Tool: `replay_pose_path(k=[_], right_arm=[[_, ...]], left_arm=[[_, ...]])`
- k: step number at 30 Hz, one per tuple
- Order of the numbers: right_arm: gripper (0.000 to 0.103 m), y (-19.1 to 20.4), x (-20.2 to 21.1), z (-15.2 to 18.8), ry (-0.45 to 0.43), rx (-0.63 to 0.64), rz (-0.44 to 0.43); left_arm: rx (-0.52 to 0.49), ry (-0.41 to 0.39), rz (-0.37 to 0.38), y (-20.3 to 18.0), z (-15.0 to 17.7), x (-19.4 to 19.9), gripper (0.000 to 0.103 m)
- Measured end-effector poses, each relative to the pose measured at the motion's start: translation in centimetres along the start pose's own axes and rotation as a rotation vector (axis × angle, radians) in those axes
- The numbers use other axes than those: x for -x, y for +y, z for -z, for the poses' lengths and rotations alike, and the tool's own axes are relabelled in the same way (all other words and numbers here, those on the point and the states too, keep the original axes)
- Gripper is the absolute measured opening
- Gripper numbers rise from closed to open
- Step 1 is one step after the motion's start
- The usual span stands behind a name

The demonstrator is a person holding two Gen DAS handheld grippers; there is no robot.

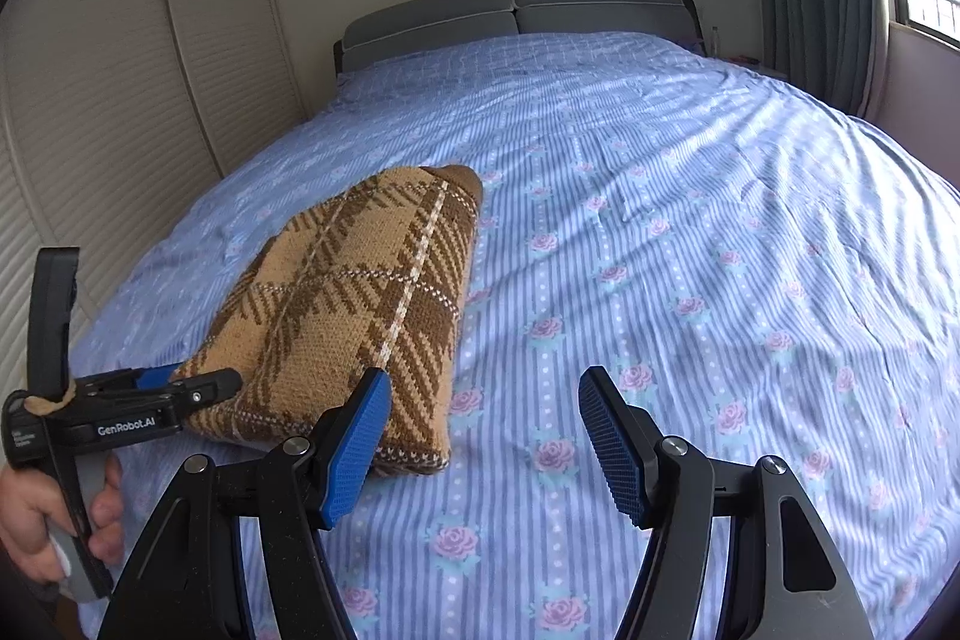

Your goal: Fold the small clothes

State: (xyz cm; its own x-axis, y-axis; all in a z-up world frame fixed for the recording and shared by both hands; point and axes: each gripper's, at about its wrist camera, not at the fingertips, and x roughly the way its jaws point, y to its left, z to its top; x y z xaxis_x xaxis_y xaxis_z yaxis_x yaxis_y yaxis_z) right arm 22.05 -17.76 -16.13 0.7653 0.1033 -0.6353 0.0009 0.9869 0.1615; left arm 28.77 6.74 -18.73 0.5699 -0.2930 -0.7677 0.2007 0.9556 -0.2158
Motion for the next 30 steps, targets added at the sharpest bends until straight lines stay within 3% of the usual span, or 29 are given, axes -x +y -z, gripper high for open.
replay_pose_path(k=[2,6,9,12,18,22,30], right_arm=[[0.081,-0.1,-0.8,-0.3,0.023,-0.011,-0.01],[0.082,-1.6,-2.7,-1.2,0.084,-0.122,-0.109],[0.082,-2.9,-4.8,-2.5,0.136,-0.23,-0.221],[0.083,-2.8,-7.4,-4.1,0.19,-0.242,-0.272],[0.083,-1.7,-12.8,-5.7,0.332,-0.237,-0.358],[0.09,-1.6,-15.6,-6.0,0.402,-0.289,-0.434],[0.092,-0.2,-20.1,-5.6,0.53,-0.359,-0.587]], left_arm=[[0.066,-0.015,-0.001,0.2,0.4,0.6,0.075],[0.206,-0.007,0.031,1.2,1.3,0.7,0.085],[0.332,0.02,0.1,2.6,1.8,-0.3,0.085],[0.431,0.033,0.161,3.4,2.5,-1.0,0.086],[0.5,0.012,0.186,3.4,3.6,-1.4,0.084],[0.533,0.001,0.214,3.1,3.9,-1.5,0.072],[0.594,-0.012,0.226,3.2,4.7,-1.8,0.067]])
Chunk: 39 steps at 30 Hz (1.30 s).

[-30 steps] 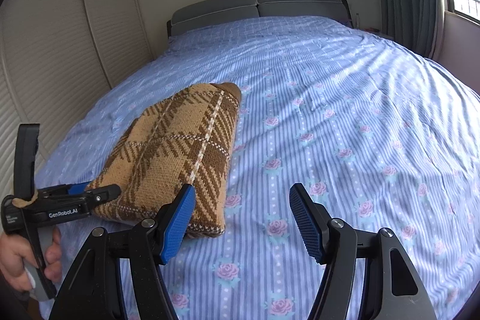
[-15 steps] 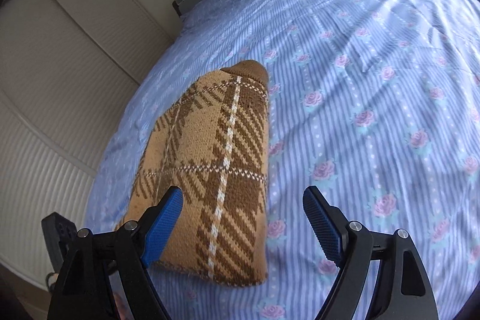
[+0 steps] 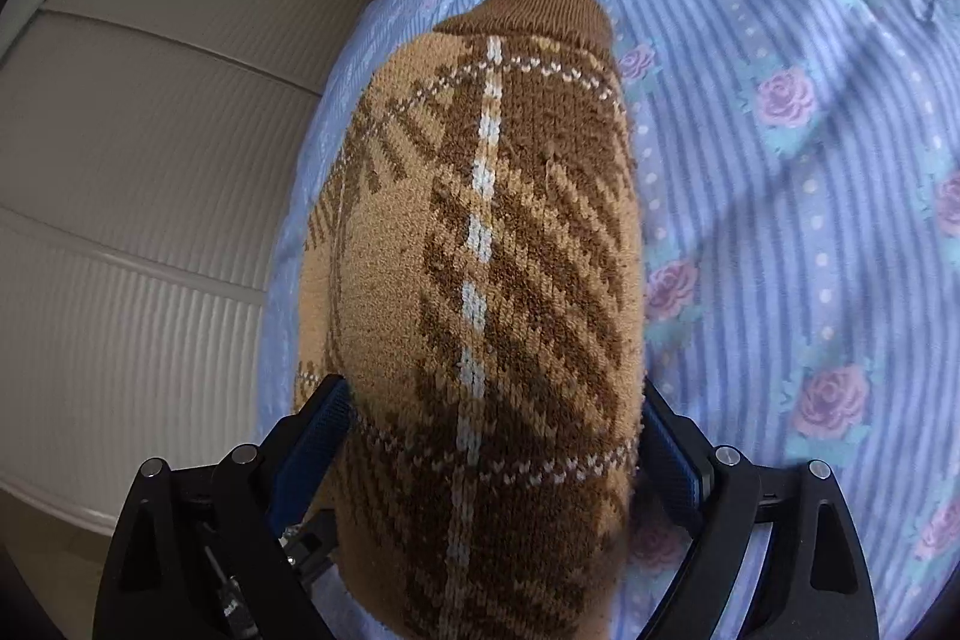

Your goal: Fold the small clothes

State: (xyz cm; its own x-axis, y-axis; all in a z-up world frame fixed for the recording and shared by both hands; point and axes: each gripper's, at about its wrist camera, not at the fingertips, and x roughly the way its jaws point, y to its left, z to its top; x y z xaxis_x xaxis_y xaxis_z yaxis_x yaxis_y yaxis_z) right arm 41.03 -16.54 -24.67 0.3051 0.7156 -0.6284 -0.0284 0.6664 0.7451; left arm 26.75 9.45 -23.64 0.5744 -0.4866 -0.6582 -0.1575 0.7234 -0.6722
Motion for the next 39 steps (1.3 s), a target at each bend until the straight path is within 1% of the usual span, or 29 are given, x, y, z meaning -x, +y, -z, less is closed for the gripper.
replay_pose_path(k=[4,5,6,7,8,9,10,11,13,17,20,27,31,34,39], right_arm=[[0.094,-0.2,-1.5,-0.9,0.041,-0.02,-0.031],[0.091,0.2,-1.8,-1.5,0.044,-0.016,-0.026],[0.085,0.3,-1.8,-1.8,0.043,-0.005,-0.017],[0.081,0.5,-1.9,-2.7,0.039,-0.001,-0.014],[0.074,0.4,-1.9,-2.2,0.032,-0.008,-0.02],[0.07,0.4,-1.8,-2.1,0.025,-0.021,-0.031],[0.067,0.3,-1.6,-1.8,0.016,-0.03,-0.042],[0.064,0.4,-1.5,-1.7,0.006,-0.032,-0.05],[0.062,0.8,-1.1,-0.8,-0.009,-0.016,-0.047],[0.059,1.7,-0.9,-0.4,-0.023,-0.002,-0.057],[0.058,2.4,-0.5,-0.2,-0.031,-0.002,-0.067],[0.057,3.9,0.9,1.0,-0.05,0.008,-0.087],[0.057,6.5,0.9,1.5,-0.057,0.032,-0.093],[0.057,8.7,-0.6,1.5,-0.053,0.054,-0.101],[0.057,13.6,-3.5,1.8,-0.036,0.103,-0.122]], left_arm=[[-0.019,-0.009,-0.008,0.0,0.5,0.2,0.064],[-0.022,-0.014,-0.01,0.0,0.5,0.2,0.063],[-0.026,-0.018,-0.009,-0.1,0.5,0.2,0.06],[-0.029,-0.02,-0.003,-0.1,0.7,0.3,0.055],[-0.036,-0.023,0.003,-0.4,0.5,0.2,0.052],[-0.047,-0.029,0.007,-0.8,0.6,0.4,0.046],[-0.062,-0.037,0.007,-1.0,0.6,0.6,0.04],[-0.072,-0.043,0.007,-1.2,0.6,0.8,0.038],[-0.068,-0.045,0.014,-1.3,0.6,1.1,0.035],[-0.059,-0.046,0.023,-1.3,0.5,1.8,0.032],[-0.073,-0.061,0.019,-1.9,0.3,2.7,0.031],[-0.097,-0.083,0.043,-3.2,-0.4,5.5,0.031],[-0.099,-0.107,0.051,-2.9,-1.0,7.7,0.031],[-0.102,-0.135,0.049,-2.5,-1.7,9.6,0.031],[-0.084,-0.186,0.034,0.0,-3.7,14.0,0.031]])
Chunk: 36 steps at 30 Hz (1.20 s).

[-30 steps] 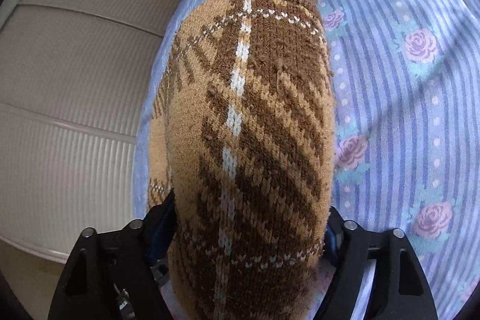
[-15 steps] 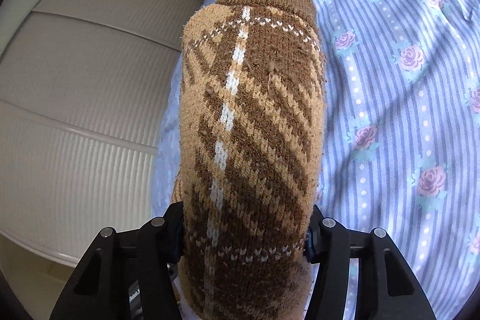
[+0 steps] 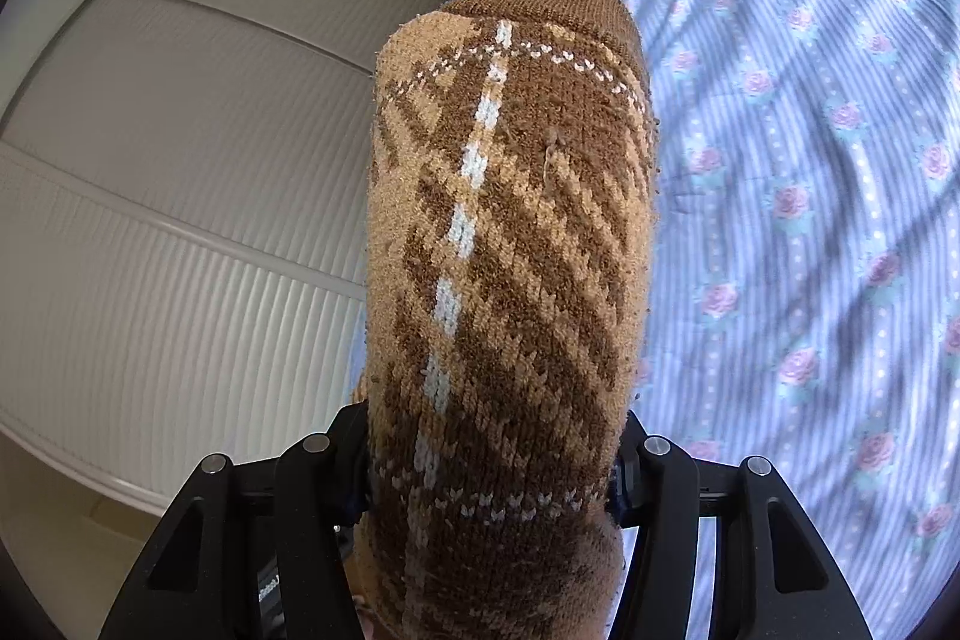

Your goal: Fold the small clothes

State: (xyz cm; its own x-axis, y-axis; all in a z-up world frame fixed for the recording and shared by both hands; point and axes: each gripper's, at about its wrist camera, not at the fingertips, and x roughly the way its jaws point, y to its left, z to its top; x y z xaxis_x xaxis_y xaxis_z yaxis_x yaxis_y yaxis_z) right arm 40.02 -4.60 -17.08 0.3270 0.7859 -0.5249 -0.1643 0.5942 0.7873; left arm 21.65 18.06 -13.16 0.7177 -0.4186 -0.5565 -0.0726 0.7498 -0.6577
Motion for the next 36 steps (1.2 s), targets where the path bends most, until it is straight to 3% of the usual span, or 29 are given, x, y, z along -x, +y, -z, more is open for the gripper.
replay_pose_path(k=[6,13,18,25,32,36], right_arm=[[0.057,6.9,-7.7,-0.3,0.047,0.06,-0.053],[0.057,14.6,-20.1,0.3,0.094,0.108,-0.134],[0.057,18.5,-27.9,1.3,0.09,0.13,-0.169],[0.057,18.9,-35.2,1.8,0.099,0.103,-0.169],[0.057,17.0,-40.5,3.8,0.131,0.074,-0.098],[0.061,15.6,-41.7,4.6,0.151,0.087,-0.03]], left_arm=[[0.023,-0.07,-0.054,5.3,-4.5,5.3,0.031],[0.034,-0.141,-0.127,13.9,-10.7,11.5,0.031],[0.021,-0.16,-0.189,19.7,-15.0,13.1,0.031],[-0.003,-0.134,-0.244,25.3,-19.0,11.9,0.031],[0.05,-0.082,-0.232,30.8,-17.7,9.5,0.032],[0.04,-0.09,-0.24,31.8,-16.3,8.6,0.036]])
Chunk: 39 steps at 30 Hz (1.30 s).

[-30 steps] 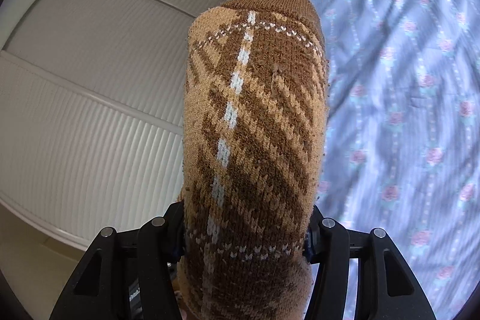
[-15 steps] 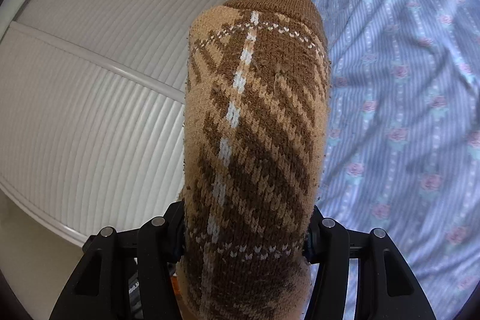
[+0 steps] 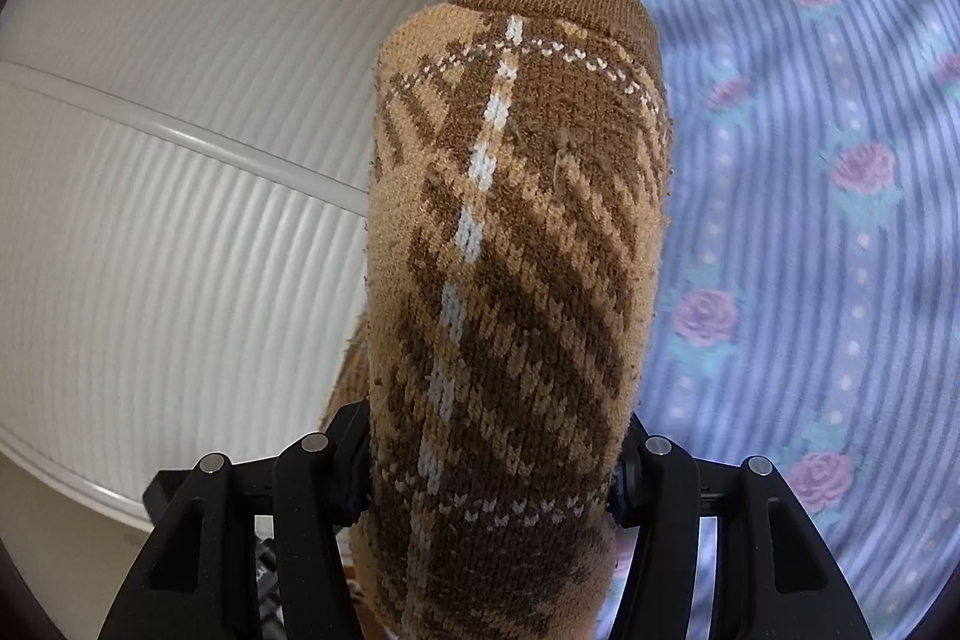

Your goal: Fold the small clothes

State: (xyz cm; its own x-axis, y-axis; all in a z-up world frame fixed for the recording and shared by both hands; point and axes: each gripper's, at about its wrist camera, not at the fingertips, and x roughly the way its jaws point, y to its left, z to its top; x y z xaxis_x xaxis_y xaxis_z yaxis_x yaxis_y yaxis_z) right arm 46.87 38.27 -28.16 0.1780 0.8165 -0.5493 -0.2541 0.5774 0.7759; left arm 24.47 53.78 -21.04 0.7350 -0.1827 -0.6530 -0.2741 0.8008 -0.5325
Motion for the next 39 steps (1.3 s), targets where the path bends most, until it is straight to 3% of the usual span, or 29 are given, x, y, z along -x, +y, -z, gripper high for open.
replay_pose_path(k=[4,8,14,18,20,21,25,31,35,39], right_arm=[[0.068,0.2,1.5,-0.2,0.014,0.032,0.046],[0.07,3.2,-0.3,-1.9,0.036,0.071,0.107],[0.07,4.9,4.3,-2.2,-0.01,0.181,0.216],[0.07,7.1,8.5,-1.2,-0.123,0.317,0.202],[0.074,8.4,8.8,-1.4,-0.121,0.393,0.176],[0.078,8.9,8.5,-1.9,-0.109,0.418,0.169],[0.078,9.2,6.5,-3.3,-0.039,0.443,0.134],[0.079,7.6,4.6,-3.5,0.034,0.453,0.139],[0.08,6.4,3.7,-2.9,0.049,0.453,0.166],[0.079,7.7,4.9,-2.1,0.012,0.487,0.21]], left_arm=[[0.022,-0.028,-0.029,-0.1,0.5,0.3,0.054],[-0.014,-0.054,-0.068,-0.6,1.0,1.3,0.054],[-0.084,-0.127,-0.15,-3.0,1.0,4.4,0.061],[-0.148,-0.2,-0.109,-5.6,1.3,5.9,0.066],[-0.173,-0.21,-0.056,-6.5,1.3,5.6,0.07],[-0.19,-0.211,-0.044,-7.1,1.3,5.2,0.071],[-0.227,-0.176,-0.022,-7.7,1.0,2.7,0.073],[-0.168,-0.089,-0.044,-5.4,0.6,-1.1,0.073],[-0.168,-0.083,-0.057,-5.0,1.0,-2.1,0.073],[-0.182,-0.08,-0.108,-6.6,1.1,-1.4,0.073]])
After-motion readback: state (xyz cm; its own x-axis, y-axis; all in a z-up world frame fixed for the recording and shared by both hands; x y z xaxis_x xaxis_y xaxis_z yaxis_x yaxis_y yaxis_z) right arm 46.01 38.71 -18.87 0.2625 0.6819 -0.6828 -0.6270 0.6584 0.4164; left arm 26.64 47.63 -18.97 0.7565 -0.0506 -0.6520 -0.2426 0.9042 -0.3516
